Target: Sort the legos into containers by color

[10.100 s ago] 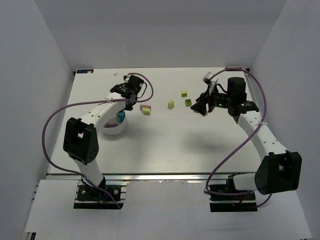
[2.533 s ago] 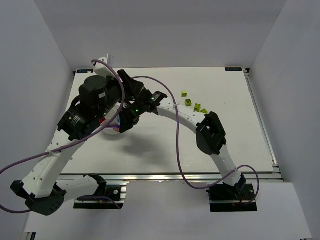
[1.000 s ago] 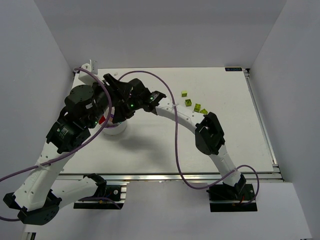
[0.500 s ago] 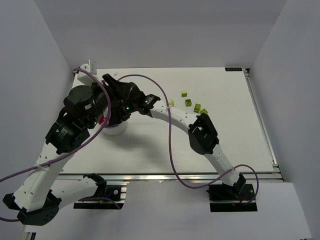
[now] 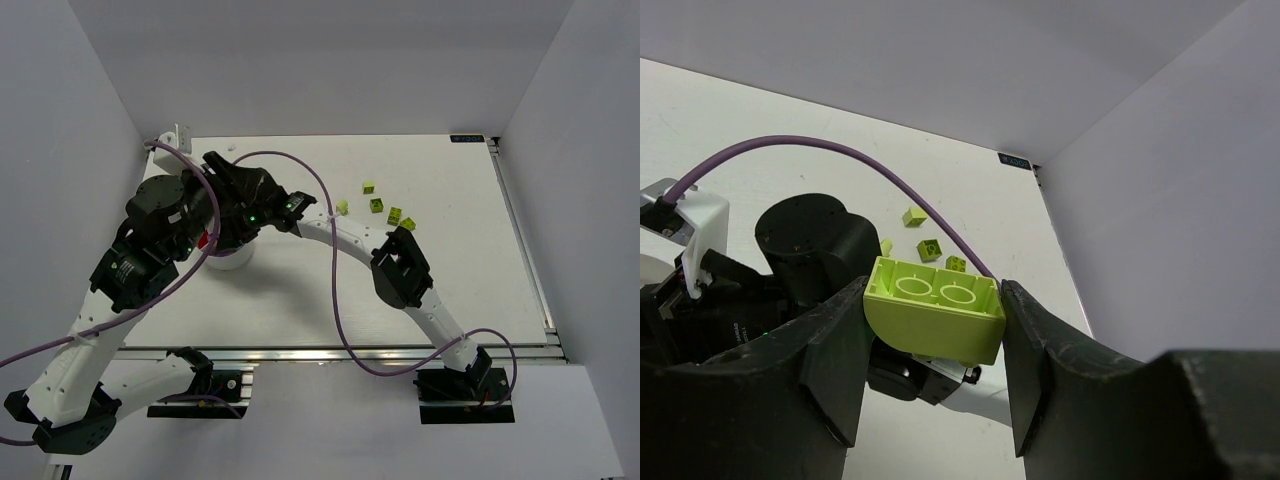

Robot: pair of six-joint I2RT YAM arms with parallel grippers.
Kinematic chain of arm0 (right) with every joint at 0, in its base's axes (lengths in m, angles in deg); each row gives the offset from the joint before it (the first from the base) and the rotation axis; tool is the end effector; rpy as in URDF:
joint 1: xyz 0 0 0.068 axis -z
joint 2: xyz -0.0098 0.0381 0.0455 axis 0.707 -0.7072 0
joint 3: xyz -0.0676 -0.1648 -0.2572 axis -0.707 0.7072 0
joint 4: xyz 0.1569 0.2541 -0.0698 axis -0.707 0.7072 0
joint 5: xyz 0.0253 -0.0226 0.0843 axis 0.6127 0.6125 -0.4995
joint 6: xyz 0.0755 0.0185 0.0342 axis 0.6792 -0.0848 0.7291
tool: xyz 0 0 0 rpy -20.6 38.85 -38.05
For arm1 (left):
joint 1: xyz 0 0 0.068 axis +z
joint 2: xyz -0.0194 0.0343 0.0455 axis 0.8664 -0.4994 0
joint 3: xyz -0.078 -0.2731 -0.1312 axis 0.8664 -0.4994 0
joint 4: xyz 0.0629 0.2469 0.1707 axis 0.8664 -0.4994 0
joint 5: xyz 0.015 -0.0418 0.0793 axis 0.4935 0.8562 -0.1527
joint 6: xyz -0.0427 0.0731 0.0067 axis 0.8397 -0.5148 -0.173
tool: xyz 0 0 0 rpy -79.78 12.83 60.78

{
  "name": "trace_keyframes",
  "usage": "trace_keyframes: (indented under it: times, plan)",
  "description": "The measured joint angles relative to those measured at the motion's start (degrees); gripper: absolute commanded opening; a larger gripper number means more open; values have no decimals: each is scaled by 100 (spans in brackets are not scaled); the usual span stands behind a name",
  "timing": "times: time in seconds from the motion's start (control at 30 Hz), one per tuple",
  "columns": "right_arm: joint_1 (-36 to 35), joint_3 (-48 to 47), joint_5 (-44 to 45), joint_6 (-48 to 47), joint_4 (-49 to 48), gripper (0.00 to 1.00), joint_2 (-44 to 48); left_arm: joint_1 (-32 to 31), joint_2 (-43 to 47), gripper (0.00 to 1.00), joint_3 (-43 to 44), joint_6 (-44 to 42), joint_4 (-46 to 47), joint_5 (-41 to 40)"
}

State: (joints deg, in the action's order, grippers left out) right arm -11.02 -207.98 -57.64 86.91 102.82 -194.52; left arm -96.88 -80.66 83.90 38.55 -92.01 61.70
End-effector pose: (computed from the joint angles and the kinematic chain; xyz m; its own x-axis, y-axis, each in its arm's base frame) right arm 0.3461 0.5698 0.2516 -0.5873 -0.3116 -0.7470 -0.8041 0.3297 0.4946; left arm 0.1939 -0.1160 0.5294 -0.2685 -0.4700 -0.8408 0.2057 0.8248 -0.5267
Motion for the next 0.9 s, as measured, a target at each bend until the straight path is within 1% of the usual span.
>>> trace_keyframes:
  times: [0.53,0.77,0.8,0.83,0.9]
  plan:
    - [-15,0,85,-114,9,24,-17,0,20,44,-70,7,44,0]
    - [-15,0,83,-125,11,35,-17,0,24,44,-72,7,144,2]
    - [-15,0,85,-131,11,39,-17,0,24,44,-72,7,153,2]
    - [-15,0,85,-133,11,40,-17,0,24,44,-72,7,155,2]
    - [-17,2,85,-138,11,41,-17,0,26,44,-72,7,155,2]
